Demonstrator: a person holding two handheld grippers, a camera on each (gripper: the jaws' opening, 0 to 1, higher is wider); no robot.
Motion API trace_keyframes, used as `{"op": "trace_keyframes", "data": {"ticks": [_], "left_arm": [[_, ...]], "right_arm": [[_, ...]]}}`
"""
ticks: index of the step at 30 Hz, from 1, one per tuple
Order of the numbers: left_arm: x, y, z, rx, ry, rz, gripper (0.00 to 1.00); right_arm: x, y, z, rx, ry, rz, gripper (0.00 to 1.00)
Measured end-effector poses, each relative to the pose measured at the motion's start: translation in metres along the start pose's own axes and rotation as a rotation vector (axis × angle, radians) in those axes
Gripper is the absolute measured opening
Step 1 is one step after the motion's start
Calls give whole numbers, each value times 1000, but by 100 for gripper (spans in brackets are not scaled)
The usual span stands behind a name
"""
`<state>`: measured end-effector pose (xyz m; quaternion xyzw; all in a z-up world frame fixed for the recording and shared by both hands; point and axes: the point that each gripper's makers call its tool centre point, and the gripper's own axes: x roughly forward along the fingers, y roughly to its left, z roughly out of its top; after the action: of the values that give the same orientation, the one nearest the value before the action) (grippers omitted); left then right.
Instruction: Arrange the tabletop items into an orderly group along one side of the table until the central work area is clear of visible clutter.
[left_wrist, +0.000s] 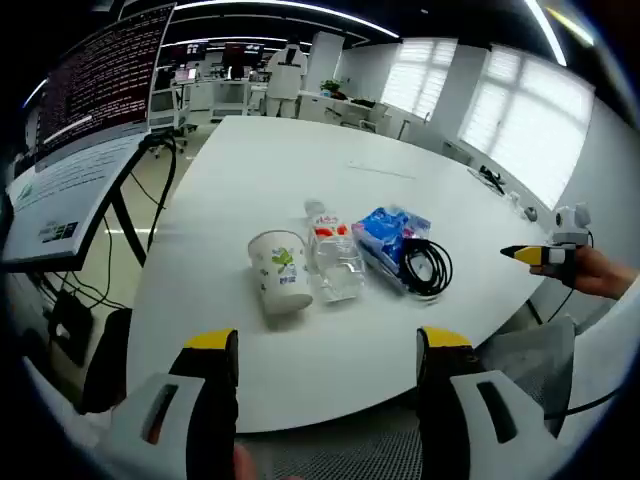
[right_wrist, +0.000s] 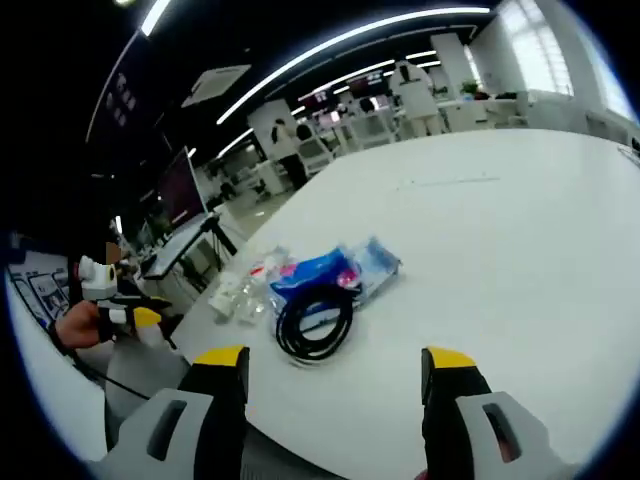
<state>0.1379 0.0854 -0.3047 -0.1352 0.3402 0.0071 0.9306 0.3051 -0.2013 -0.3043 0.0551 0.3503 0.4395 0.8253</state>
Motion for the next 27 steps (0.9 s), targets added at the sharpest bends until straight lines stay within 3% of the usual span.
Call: {"op": "trace_keyframes", "data": {"ticks": [27], "left_arm": [[1, 2, -5, -31, 4, -1, 68]], "right_arm": [[-10, -6, -7, 35, -8, -26, 67]]}}
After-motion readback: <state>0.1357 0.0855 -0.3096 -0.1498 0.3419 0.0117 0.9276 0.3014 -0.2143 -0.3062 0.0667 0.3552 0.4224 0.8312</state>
